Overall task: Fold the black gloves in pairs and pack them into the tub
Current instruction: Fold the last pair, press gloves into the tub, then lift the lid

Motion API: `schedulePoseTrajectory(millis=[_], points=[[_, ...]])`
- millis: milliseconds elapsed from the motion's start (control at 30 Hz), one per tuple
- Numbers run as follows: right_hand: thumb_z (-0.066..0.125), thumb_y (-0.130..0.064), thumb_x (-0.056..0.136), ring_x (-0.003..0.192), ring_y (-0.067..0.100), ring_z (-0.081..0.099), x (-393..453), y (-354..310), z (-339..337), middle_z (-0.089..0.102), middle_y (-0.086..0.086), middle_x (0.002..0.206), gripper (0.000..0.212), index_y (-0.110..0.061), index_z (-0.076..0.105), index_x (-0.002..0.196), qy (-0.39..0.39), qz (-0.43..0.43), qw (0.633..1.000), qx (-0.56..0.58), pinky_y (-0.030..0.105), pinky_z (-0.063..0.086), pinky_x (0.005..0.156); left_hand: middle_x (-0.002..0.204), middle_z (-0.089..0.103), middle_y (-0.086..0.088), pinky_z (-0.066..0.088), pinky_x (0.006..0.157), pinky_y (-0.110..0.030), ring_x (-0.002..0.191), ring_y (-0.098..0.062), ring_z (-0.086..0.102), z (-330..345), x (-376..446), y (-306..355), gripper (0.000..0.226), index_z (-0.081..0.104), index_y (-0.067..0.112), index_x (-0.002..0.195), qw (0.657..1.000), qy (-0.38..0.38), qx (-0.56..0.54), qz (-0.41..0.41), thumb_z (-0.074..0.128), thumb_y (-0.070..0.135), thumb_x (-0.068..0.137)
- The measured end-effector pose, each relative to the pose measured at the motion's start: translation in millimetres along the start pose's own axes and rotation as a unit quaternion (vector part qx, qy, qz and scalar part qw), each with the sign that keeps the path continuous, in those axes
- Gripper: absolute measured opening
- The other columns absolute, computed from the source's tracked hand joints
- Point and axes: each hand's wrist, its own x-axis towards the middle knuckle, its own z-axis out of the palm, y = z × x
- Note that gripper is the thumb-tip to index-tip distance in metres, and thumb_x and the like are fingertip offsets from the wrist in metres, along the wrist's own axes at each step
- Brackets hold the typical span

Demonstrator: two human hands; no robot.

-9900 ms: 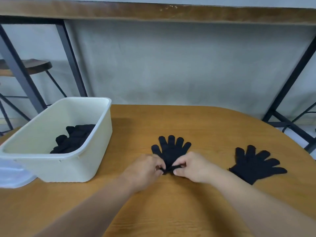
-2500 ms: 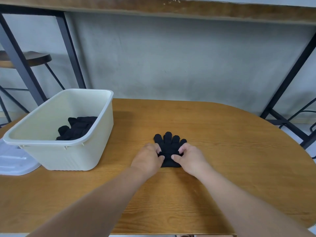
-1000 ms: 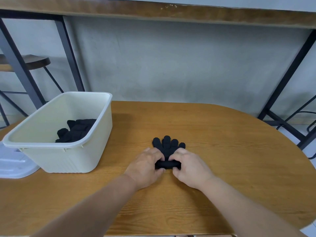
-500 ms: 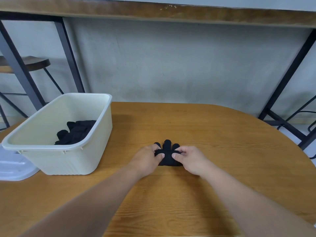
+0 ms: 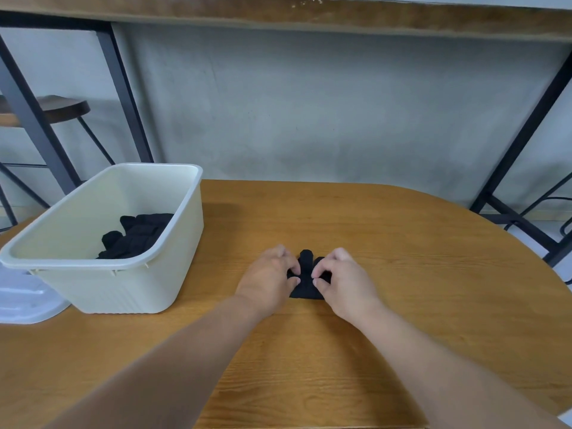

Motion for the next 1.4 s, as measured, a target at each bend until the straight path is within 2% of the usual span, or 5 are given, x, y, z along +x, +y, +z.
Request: schedulePoseTrajectory(millis=[467,667,933,1100,1400], points=[[0.059,-0.031,0.087,0.104,0.014,0.058,-4.9,5.3,-10.9,0.054,-0.016,0.128,0.039,-0.029,0.056,0.126,-0.081,-0.111,0.986,-0.095,0.026,0.048,0.086,0.107,0.056,0.012,0.035,0.089,-0.017,0.099,-0.009,0.043,-2.1,-12.7,-4.8,0.034,0.057,0.025,0.12,0.99,-0.005,0.082,0.114,0.056,0.037,0.089],[0.057,-0.036,0.083,0.064,0.011,0.058,-8.9,-0.4,-18.9,0.067,-0.01,0.076,0.019,-0.034,0.07,0.097,-0.099,-0.034,0.994,0.019,0.031,0.049,0.06,0.084,0.064,0.007,0.048,0.082,-0.024,0.08,-0.011,0.058,-12.9,-17.3,6.1,0.017,0.062,0.031,0.102,0.997,-0.057,-0.043,0.0,0.054,0.035,0.087],[0.067,-0.035,0.089,0.1,0.013,0.056,11.7,8.4,-13.6,0.051,-0.011,0.11,0.015,-0.031,0.069,0.104,-0.082,0.05,0.993,0.071,0.028,0.047,0.085,0.109,0.047,0.01,0.046,0.093,-0.03,0.105,-0.012,0.05,-2.7,4.2,-3.8,0.023,0.062,0.032,0.113,0.993,-0.067,-0.06,-0.075,0.056,0.041,0.093],[0.067,-0.026,0.091,0.092,0.009,0.057,9.0,7.5,-14.1,0.053,-0.016,0.102,0.008,-0.032,0.07,0.087,-0.042,-0.055,0.997,0.019,0.029,0.05,0.081,0.107,0.052,0.015,0.036,0.096,-0.027,0.1,-0.007,0.04,-2.9,4.2,-9.6,0.013,0.065,0.03,0.101,0.998,0.011,0.032,0.052,0.06,0.038,0.092],[0.051,-0.039,0.095,0.103,0.009,0.058,-7.6,15.9,-14.2,0.054,-0.019,0.125,0.038,-0.028,0.064,0.129,-0.075,-0.136,0.985,-0.077,0.025,0.047,0.088,0.115,0.06,0.009,0.042,0.095,-0.03,0.103,-0.012,0.049,-0.2,-13.9,-21.8,0.041,0.062,0.02,0.128,0.976,-0.007,0.107,0.189,0.049,0.04,0.095]])
